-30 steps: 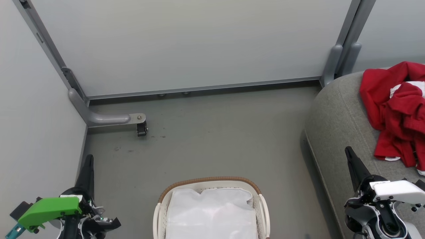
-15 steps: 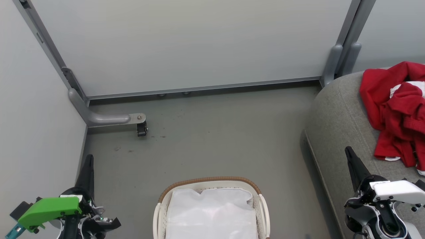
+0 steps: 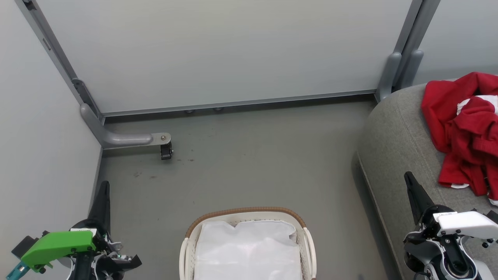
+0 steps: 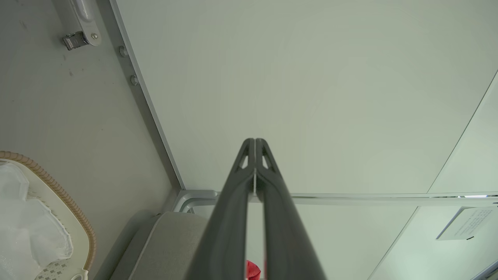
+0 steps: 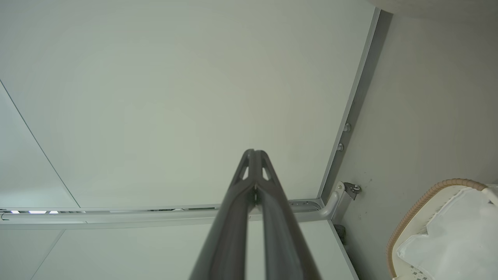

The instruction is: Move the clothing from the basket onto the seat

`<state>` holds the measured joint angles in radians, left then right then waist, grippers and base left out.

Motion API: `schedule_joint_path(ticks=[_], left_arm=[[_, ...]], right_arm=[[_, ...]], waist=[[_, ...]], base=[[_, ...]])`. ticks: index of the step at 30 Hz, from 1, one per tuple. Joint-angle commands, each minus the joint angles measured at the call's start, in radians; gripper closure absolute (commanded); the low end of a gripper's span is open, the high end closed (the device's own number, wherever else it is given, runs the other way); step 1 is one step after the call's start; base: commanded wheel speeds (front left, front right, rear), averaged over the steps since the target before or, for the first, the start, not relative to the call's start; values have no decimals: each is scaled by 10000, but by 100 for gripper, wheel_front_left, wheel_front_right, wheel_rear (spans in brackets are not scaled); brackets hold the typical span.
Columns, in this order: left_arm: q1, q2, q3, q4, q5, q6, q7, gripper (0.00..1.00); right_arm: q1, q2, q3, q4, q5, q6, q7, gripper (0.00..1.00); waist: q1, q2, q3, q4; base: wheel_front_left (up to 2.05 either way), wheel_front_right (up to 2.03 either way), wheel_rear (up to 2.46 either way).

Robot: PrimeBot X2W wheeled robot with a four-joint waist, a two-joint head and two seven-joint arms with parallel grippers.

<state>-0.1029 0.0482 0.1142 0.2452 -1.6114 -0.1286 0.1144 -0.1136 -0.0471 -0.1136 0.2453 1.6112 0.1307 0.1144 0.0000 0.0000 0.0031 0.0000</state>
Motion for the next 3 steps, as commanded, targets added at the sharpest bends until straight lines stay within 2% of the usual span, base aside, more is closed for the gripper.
schedule_joint_path(ticks=[1, 3], left_arm=[[-111, 37, 22, -14, -31, -51, 28, 100], [-111, 37, 22, -14, -31, -51, 28, 100]], right_arm=[[104, -59, -21, -31, 35, 0, 31, 100], [104, -59, -21, -31, 35, 0, 31, 100]], waist=[[0, 0, 0, 0], [0, 0, 0, 0]], base=[[0, 0, 0], [0, 0, 0]])
